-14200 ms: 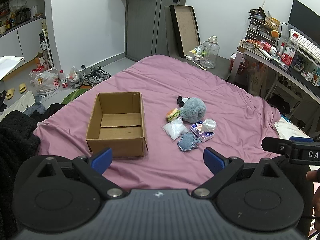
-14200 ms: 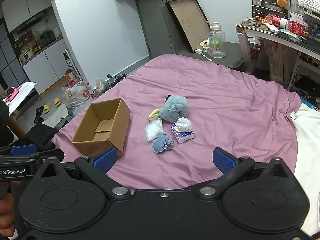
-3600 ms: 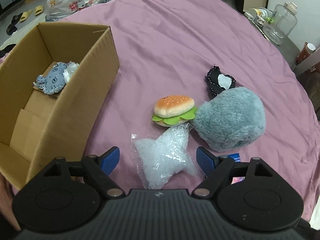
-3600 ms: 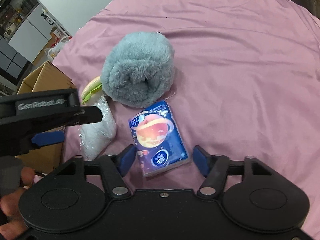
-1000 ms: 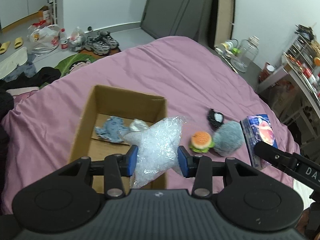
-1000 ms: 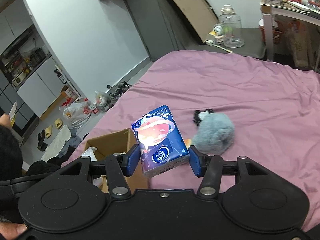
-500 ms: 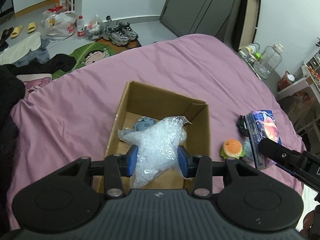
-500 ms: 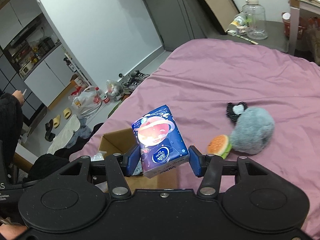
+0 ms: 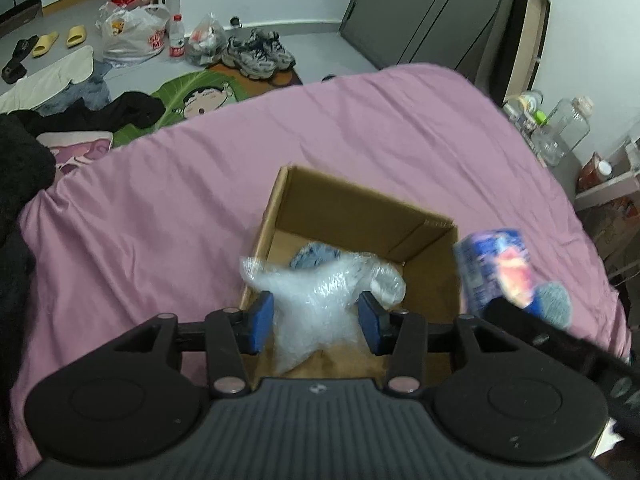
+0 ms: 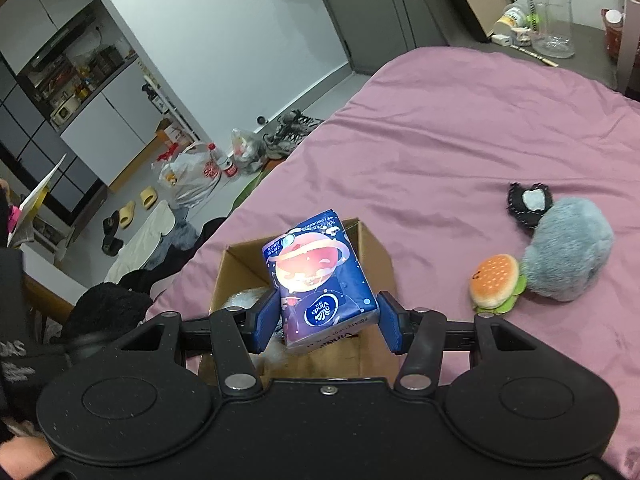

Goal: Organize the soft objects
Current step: 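Lower the bubble-wrap bag into the box with the left gripper while the right drops the tissue pack in, then move the left gripper to the grey fluffy plush and close on it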

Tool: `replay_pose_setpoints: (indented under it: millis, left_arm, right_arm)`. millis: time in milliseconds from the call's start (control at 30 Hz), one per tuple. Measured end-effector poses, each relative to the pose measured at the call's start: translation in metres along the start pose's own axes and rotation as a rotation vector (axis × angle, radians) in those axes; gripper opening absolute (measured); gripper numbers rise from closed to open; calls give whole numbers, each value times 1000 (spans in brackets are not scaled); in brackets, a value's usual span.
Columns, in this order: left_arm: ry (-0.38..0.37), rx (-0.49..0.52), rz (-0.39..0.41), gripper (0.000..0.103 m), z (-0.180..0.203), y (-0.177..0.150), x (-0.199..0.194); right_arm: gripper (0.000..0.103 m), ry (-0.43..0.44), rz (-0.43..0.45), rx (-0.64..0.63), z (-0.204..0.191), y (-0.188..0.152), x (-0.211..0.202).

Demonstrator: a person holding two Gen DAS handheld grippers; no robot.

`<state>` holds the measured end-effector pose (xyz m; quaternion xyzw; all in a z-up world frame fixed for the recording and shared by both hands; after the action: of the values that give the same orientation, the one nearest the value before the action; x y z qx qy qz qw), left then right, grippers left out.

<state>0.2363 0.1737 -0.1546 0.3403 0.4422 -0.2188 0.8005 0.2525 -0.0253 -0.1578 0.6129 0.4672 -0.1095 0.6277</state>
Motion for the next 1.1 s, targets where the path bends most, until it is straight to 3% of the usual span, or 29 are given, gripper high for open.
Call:
replay_pose_setpoints:
  millis: [233,333,400,600,1100]
  left_arm:
    - [1,-13,46,52,-2,12,-18]
    - [6,-13,49,55,-2,11,-23]
    - [19,-6,50,59,-2,8,-26]
    - [28,7,77,74,1,-1,-38]
    - [12,66,105,77,46,-36,-61]
  right_arm:
    - [52,39,-4,19,-6,-1,6]
    - [59,68,-12,18,-11,-2,9]
    - [65,61,-15,24,-10,-5,6]
    - [70,36,17,33,6,-8,-17]
    - [74,-45,92,73,77,-10,-76]
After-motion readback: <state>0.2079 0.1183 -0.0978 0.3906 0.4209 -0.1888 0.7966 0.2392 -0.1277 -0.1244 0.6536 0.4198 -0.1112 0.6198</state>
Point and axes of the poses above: each gripper's, at about its wrist camera, not at the fingertips, and x roughly the way its jaws point, z to its right, y to its top, the point moved 3 cm from there along x, roughly the way its jaws point, and after that the axes turned 15 degrees about -x, right-handed, at the moved point
